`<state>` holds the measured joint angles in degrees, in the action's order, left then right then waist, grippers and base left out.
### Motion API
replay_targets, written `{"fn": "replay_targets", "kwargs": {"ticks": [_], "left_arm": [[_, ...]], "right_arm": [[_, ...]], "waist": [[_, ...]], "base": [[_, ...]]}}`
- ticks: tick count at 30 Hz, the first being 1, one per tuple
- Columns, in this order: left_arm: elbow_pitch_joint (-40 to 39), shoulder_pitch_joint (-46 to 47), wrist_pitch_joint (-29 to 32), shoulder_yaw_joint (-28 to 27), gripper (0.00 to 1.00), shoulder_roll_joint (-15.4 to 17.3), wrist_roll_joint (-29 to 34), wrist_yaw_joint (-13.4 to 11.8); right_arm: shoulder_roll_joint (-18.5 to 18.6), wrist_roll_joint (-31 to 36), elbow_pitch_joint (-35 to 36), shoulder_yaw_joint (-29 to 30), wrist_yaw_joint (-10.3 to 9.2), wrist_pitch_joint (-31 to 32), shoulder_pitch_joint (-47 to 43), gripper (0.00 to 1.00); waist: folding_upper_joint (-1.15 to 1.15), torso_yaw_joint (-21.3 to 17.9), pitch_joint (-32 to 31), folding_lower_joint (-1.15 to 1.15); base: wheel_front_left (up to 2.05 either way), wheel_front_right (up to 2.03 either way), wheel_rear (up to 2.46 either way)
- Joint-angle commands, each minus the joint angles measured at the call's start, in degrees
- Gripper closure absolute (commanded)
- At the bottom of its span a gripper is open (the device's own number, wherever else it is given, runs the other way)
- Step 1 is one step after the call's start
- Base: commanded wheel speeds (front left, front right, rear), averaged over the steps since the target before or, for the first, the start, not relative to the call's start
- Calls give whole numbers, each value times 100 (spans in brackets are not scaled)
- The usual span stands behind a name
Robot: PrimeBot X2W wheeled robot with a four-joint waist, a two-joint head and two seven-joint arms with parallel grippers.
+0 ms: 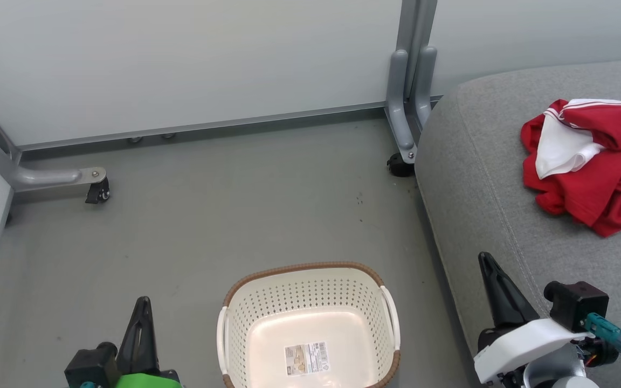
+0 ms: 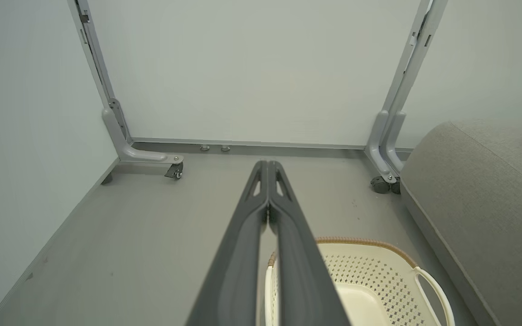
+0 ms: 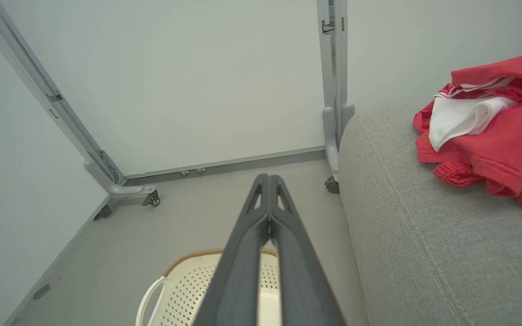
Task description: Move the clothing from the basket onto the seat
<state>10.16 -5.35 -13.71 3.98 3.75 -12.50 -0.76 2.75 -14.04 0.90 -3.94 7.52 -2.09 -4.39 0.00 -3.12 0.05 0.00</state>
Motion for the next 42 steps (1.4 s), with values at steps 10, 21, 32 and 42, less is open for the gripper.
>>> {"fn": "replay_targets", "kwargs": {"ticks": [10,21,32,42], "left_arm": [[-10,255,303,-182,100,-12,-1267,145],[45,401,562,-315,100,-21,-2294,249],[99,531,799,-435,100,-30,-3216,347],[144,636,993,-534,100,-38,-3964,425]], "right_arm": [[112,-1338,-177,71,-1,53,263,100],[160,-2400,-373,134,-1,106,392,100],[193,-3344,-547,210,-1,169,504,100],[212,-4096,-690,280,-1,230,590,100]], "waist": [[0,27,1,0],[0,55,2,0],[0,83,3,0],[0,109,4,0]], "base": [[0,0,0],[0,0,0],[0,0,0],[0,0,0]]}}
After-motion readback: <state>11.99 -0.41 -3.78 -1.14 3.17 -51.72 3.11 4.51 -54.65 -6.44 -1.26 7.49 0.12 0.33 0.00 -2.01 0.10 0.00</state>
